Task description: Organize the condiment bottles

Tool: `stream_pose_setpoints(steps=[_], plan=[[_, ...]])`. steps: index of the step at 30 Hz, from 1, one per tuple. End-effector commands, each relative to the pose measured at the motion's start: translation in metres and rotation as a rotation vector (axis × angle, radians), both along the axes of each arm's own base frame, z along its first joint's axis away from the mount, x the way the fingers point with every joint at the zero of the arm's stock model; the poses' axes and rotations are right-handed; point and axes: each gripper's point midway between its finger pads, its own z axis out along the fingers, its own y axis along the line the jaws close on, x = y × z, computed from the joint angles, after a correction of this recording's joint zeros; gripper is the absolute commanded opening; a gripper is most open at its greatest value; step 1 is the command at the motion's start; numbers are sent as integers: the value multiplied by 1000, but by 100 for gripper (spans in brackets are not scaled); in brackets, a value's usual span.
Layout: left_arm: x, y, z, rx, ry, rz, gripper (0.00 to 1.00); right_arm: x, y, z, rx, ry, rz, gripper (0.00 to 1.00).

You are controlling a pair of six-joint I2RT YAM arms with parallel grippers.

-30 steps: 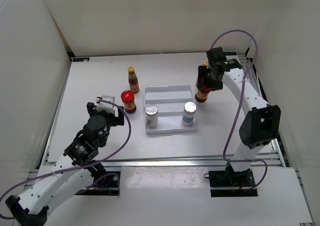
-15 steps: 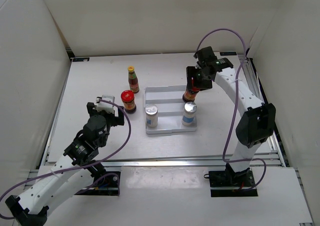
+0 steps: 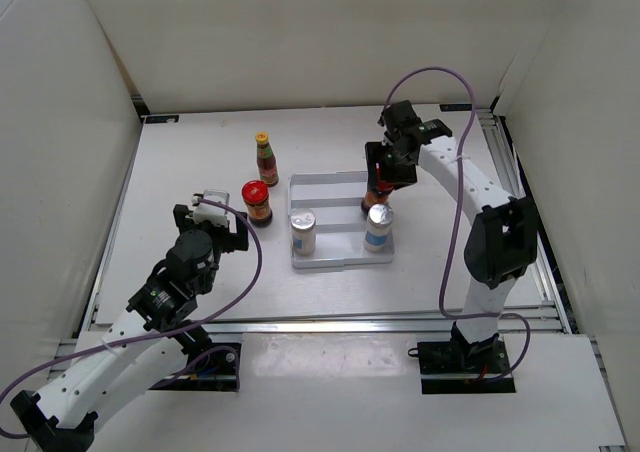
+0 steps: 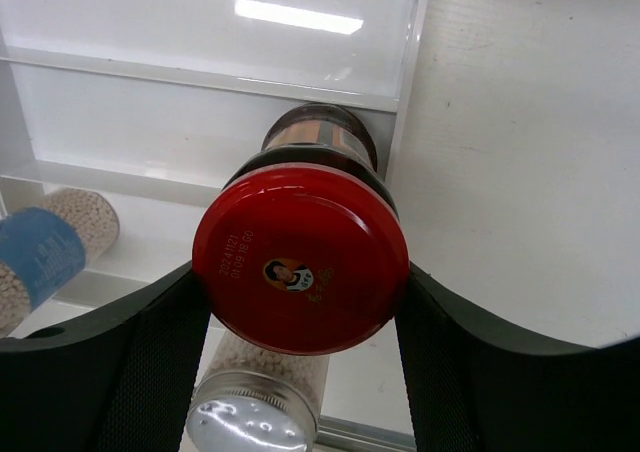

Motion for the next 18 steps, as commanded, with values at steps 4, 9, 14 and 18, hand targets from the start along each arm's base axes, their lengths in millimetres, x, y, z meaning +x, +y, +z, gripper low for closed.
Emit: stream_pose_setpoints(steps=[4, 9, 14, 18], plan=[[0, 0, 15, -30, -26, 4, 100, 10, 0, -1, -19, -36, -12, 2], [0, 0, 15, -30, -26, 4, 100, 7, 3, -9, -28, -18, -3, 16], [0, 0, 15, -30, -26, 4, 100, 8, 2, -9, -53, -30, -7, 85], [0, 0, 15, -30, -26, 4, 100, 9, 7, 23, -54, -123, -5, 100]])
